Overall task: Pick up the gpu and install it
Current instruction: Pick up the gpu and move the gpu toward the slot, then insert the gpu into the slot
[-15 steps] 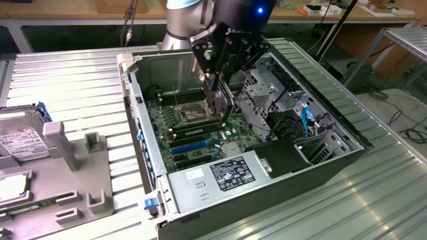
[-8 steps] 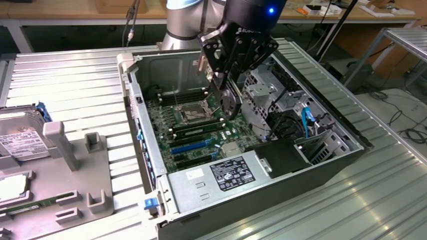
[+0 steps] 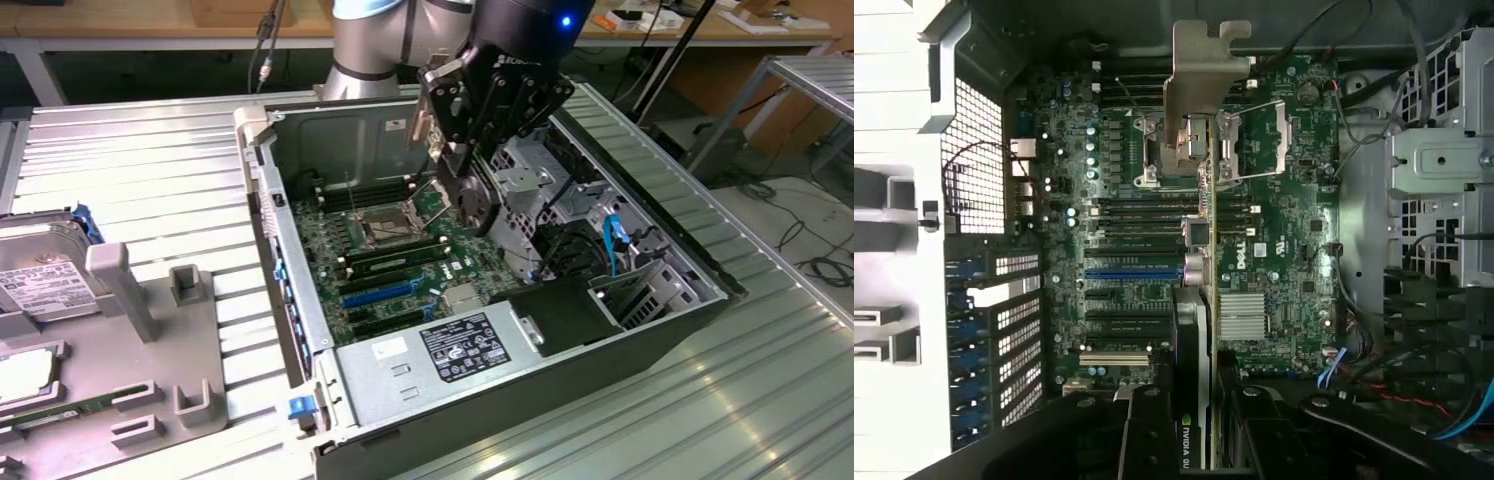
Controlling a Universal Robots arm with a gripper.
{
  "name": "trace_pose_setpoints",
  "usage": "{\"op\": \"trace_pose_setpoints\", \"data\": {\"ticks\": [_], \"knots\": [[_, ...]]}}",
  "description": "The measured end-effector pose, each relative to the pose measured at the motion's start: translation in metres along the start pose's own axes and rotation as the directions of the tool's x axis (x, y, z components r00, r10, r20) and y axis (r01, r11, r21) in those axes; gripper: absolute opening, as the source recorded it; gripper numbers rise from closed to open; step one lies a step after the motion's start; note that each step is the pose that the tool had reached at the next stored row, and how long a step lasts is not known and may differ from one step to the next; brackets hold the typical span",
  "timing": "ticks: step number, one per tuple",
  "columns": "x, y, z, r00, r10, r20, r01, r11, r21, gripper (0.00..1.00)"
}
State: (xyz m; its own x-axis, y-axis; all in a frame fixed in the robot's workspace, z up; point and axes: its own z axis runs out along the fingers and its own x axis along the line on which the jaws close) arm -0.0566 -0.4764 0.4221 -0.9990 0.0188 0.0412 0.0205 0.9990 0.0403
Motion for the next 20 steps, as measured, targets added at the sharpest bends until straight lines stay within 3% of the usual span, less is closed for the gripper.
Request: {"op": "trace_pose_setpoints", "data": {"ticks": [4,20], "knots": [[-0.0074,0.0001,-0.0003,1.0000,0.000,0.0000,0.000,1.0000,0.0000,0.27],[-0.0098,0.0002,-0.0004,1.0000,0.000,0.0001,0.000,1.0000,-0.0001,0.27]]}}
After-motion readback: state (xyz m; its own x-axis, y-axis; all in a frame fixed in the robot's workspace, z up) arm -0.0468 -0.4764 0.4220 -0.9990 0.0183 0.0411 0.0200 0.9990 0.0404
